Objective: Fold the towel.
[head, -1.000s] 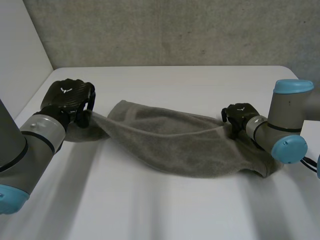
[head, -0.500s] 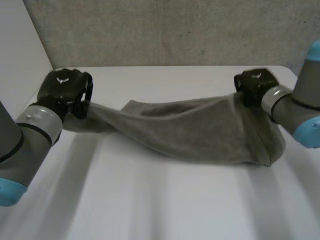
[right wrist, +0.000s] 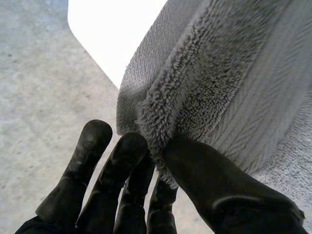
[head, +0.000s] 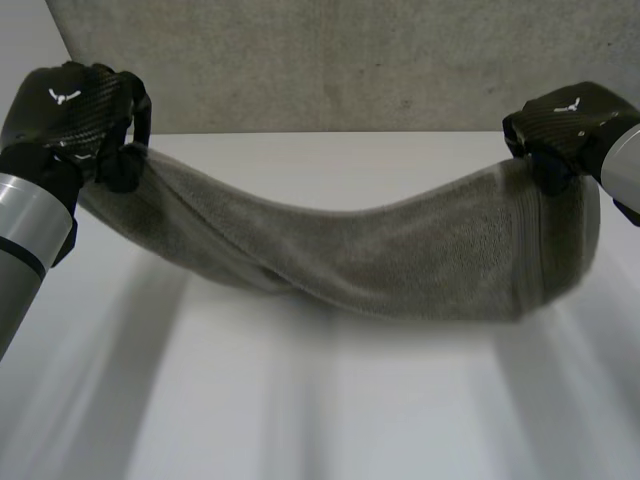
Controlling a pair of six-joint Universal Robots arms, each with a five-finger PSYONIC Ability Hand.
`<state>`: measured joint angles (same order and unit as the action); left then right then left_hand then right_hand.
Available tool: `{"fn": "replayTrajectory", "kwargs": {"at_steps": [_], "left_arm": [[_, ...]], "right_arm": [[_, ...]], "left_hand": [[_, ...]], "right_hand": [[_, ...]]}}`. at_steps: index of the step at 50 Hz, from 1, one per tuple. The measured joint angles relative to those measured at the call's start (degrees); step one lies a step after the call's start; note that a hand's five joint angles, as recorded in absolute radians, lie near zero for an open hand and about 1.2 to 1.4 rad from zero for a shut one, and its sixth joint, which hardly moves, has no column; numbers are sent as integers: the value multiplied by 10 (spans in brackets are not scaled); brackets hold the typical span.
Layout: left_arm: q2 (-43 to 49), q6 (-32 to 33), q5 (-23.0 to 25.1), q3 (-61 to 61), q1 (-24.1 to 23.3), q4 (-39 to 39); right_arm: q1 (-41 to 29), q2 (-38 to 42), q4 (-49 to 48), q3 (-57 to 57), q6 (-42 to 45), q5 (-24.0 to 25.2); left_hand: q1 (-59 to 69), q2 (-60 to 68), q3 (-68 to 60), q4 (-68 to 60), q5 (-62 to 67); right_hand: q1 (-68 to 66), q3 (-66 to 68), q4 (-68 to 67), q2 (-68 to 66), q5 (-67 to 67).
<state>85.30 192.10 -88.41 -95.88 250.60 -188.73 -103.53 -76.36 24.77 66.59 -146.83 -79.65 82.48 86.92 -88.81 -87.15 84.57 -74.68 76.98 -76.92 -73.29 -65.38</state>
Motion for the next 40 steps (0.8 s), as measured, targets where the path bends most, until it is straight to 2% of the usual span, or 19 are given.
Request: {"fn": "replayTrajectory", "kwargs": {"at_steps": [6, 11, 14, 18, 20, 23, 26, 30, 40], "left_arm": [[47, 2, 0, 2, 0, -5], [127, 11, -2, 50, 1, -4], [177, 24, -7, 117, 1, -2], [205, 29, -15, 186, 0, -6], [211, 22, -23, 226, -1, -19], [206, 8, -32, 255, -2, -40], [194, -9, -36, 267, -2, -59], [182, -26, -38, 258, -1, -69], [176, -35, -30, 97, 4, -73]], "right_arm": [[-4, 48, 17, -15, 27, -3], [-14, 120, -2, -66, 46, -14], [-27, 162, -74, -112, 49, -41], [-39, 178, -197, -133, 47, -77], [-44, 167, -288, -123, 46, -96], [-47, 138, -372, -96, 45, -110], [-51, 108, -410, -70, 44, -114], [-55, 85, -403, -44, 44, -110], [-61, 108, -251, 40, 44, -60]], "left_hand": [[0, 0, 0, 0, 0], [0, 0, 0, 0, 0], [0, 3, 0, -4, 0], [0, 3, -1, -4, 0], [0, 3, -1, -4, 0], [0, 3, -1, -4, 0], [0, 3, -1, -4, 0], [0, 3, -1, -4, 0], [0, 3, -1, -4, 0]], "right_hand": [[0, 0, 0, 0, 0], [0, 0, 0, -3, 0], [0, 0, 0, -6, 0], [0, 0, 0, -6, 0], [0, 0, 0, -6, 0], [0, 0, 0, -6, 0], [0, 0, 0, -6, 0], [0, 0, 0, -5, -2], [0, 0, 0, -5, -4]]}}
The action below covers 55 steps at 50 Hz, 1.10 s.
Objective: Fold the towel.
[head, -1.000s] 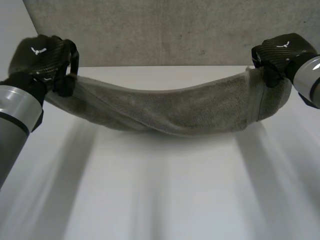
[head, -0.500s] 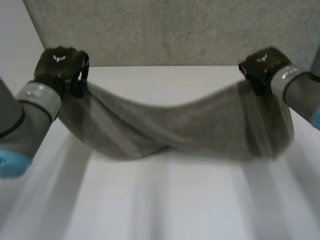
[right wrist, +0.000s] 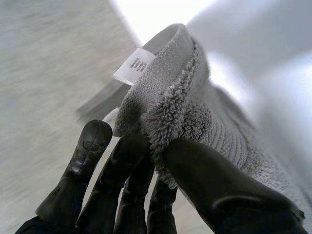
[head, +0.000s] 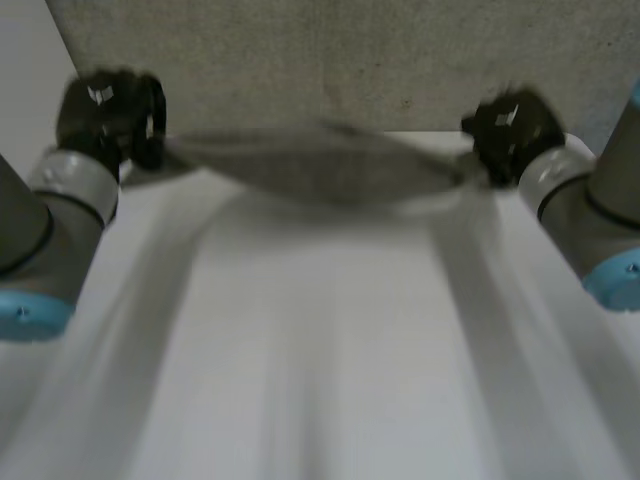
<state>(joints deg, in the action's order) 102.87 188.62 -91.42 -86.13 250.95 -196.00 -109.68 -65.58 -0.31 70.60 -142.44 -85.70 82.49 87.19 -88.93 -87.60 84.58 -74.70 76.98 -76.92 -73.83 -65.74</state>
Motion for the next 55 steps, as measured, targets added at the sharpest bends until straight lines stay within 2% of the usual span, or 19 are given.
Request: {"fn": "replayTrajectory", "kwargs": {"at_steps": [8, 12, 15, 17, 21, 34, 39, 50, 52, 55], "left_arm": [[11, 8, 2, -109, 7, -14], [14, 17, 2, -143, 10, -23], [14, 22, 2, -157, 10, -28], [11, 25, 2, -161, 11, -30], [4, 27, 2, -163, 12, -32], [-24, 26, 2, -168, 16, -33], [-27, 26, 2, -173, 15, -34], [-27, 26, 2, -180, 14, -36], [-27, 26, 2, -181, 14, -38], [-27, 26, 2, -182, 15, -41]], "right_arm": [[3, 60, 26, 76, 3, 10], [3, 85, 25, 106, 2, 10], [3, 92, 23, 121, 0, 10], [3, 91, 21, 130, -2, 9], [3, 81, 18, 140, -5, 6], [14, 4, -4, 194, -56, 6], [24, -4, -9, 212, -61, 8], [27, -2, -9, 237, -60, 16], [27, -1, -13, 240, -60, 17], [27, 0, -24, 241, -60, 18]], "left_hand": [[0, 0, 0, 0, 0], [0, 0, 0, 0, 0], [0, 0, 0, 0, 0], [0, 0, 0, 0, 0], [0, 0, 0, 0, 0], [0, 0, -1, 0, 0], [0, 0, 0, 0, 0], [0, 0, 0, 0, 0], [0, 0, 0, 0, 0], [0, 0, -1, 0, 0]], "right_hand": [[1, -1, 1, 1, -2], [168, -183, 182, 157, 175], [235, -251, 251, 213, 245], [342, -358, 359, 325, 352], [365, -387, 394, 343, 387], [348, -379, 374, 342, 353], [314, -342, 339, 342, 324], [328, -348, 348, 342, 339], [269, -293, 292, 276, 278], [56, -80, 79, 50, 71]]}}
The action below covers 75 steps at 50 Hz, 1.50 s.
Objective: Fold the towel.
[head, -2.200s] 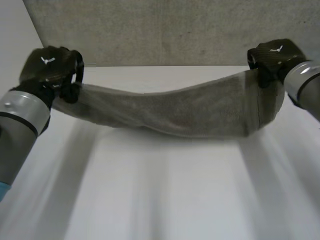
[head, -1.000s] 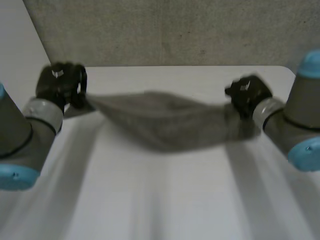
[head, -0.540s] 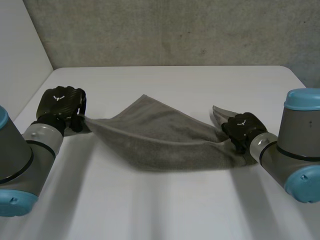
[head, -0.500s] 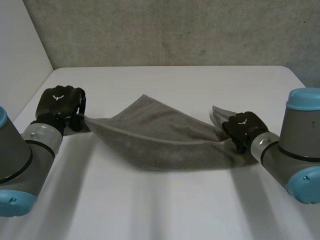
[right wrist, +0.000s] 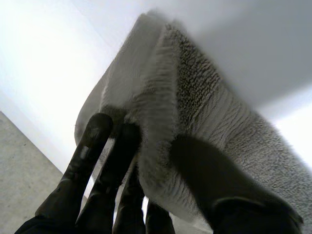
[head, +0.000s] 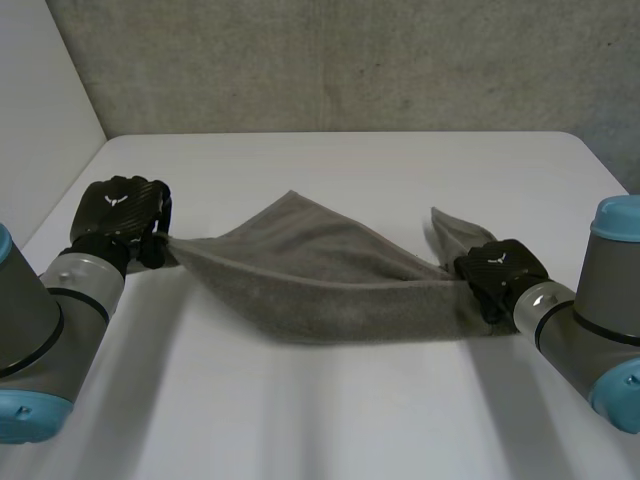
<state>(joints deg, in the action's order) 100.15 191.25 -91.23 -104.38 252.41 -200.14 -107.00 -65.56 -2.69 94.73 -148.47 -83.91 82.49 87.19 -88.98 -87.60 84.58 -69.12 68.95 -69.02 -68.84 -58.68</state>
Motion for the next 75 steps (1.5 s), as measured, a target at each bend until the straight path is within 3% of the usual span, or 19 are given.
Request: {"fn": "replayTrajectory", "kwargs": {"at_steps": [2, 9, 20, 28, 36, 41, 52, 55, 61, 66, 75], "left_arm": [[0, 0, 0, 0, 0, -1], [-21, 6, 1, 5, 0, -1], [-159, 56, 1, 45, 10, 3], [-210, 61, -1, 78, 14, 21], [-202, 60, -1, 69, 9, 35], [-145, 63, 1, 59, 7, 34], [38, 77, -1, 177, 7, 57], [66, 79, -6, 245, 6, 69], [57, 46, -15, 336, 1, 71], [24, -7, -18, 358, -3, 71], [33, -38, -15, 268, -2, 73]], "right_arm": [[0, 0, -7, -1, 0, 0], [3, -24, -20, -11, -1, -2], [17, -253, -19, -61, -49, 4], [41, -314, 69, -127, -64, 23], [58, -260, 153, -151, -42, 58], [54, -194, 166, -158, -15, 61], [31, -29, 154, -280, 27, 31], [20, -2, 104, -328, 23, 5], [-2, -25, -66, -331, 0, -39], [-8, -67, -126, -290, -9, -50], [-9, -43, 5, -248, 9, -10]], "left_hand": [[0, 0, 0, 0, 0], [0, 0, 0, 0, 0], [0, 0, 0, 0, 0], [0, 0, 0, 0, 0], [0, 0, 0, 0, 0], [0, 0, 0, 0, 0], [0, 0, 0, 0, 0], [0, 0, 0, 0, 0], [0, 0, 0, 0, 0], [0, 0, 0, 0, 0], [0, 0, 0, 0, 0]], "right_hand": [[-65, 69, -67, -49, -69], [-69, 79, -79, -49, -77], [-72, 79, -79, -49, -79], [-72, 79, -79, -50, -80], [-72, 79, -79, -50, -80], [-72, 79, -79, -50, -80], [-72, 79, -79, -50, -80], [-72, 79, -79, -56, -80], [-72, 79, -79, -56, -80], [-73, 79, -79, -56, -80], [-73, 79, -79, -56, -80]]}}
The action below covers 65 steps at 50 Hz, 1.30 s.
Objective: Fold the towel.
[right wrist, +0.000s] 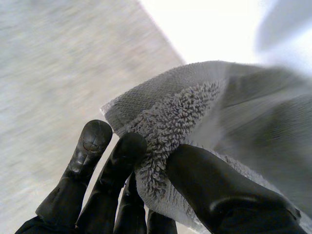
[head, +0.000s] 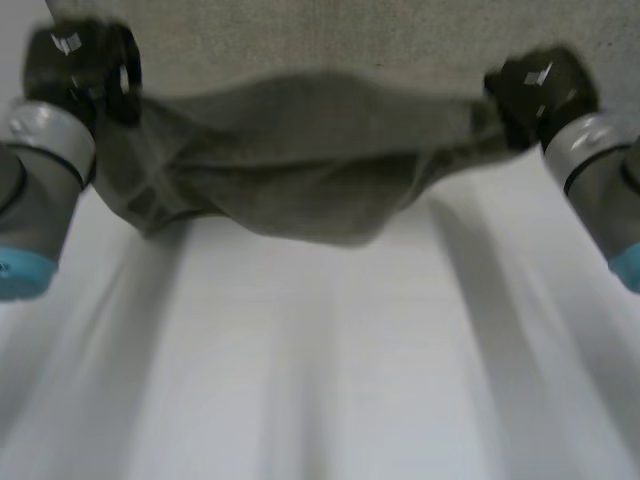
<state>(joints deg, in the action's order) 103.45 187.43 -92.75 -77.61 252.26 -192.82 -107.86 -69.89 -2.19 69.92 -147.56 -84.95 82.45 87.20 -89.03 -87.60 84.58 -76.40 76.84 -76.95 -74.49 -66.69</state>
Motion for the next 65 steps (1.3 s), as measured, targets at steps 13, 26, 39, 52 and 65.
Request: {"fn": "replayTrajectory", "kwargs": {"at_steps": [13, 26, 39, 52, 65], "left_arm": [[39, 6, 5, -156, 13, -12], [-20, 84, 8, -215, 16, -18], [-196, 114, 19, -221, 26, -17], [-210, 110, 19, -130, 50, 33], [42, 124, 18, -12, 42, 107]], "right_arm": [[2, 90, 74, 94, 56, 17], [2, 21, 35, 155, 55, 14], [5, -175, 42, 140, 54, 10], [17, -195, 151, 36, 63, 8], [5, 11, 185, -68, 122, -1]], "left_hand": [[0, 3, 0, 0, 0], [0, 3, 0, 0, 0], [0, 3, 0, 0, 0], [0, 3, 0, 0, 0], [0, 3, 0, 0, 0]], "right_hand": [[0, 0, 0, -1, 0], [0, 0, 0, -1, 0], [0, 0, 0, -1, 0], [0, 0, 0, -1, 0], [0, 0, 0, -1, 0]]}}
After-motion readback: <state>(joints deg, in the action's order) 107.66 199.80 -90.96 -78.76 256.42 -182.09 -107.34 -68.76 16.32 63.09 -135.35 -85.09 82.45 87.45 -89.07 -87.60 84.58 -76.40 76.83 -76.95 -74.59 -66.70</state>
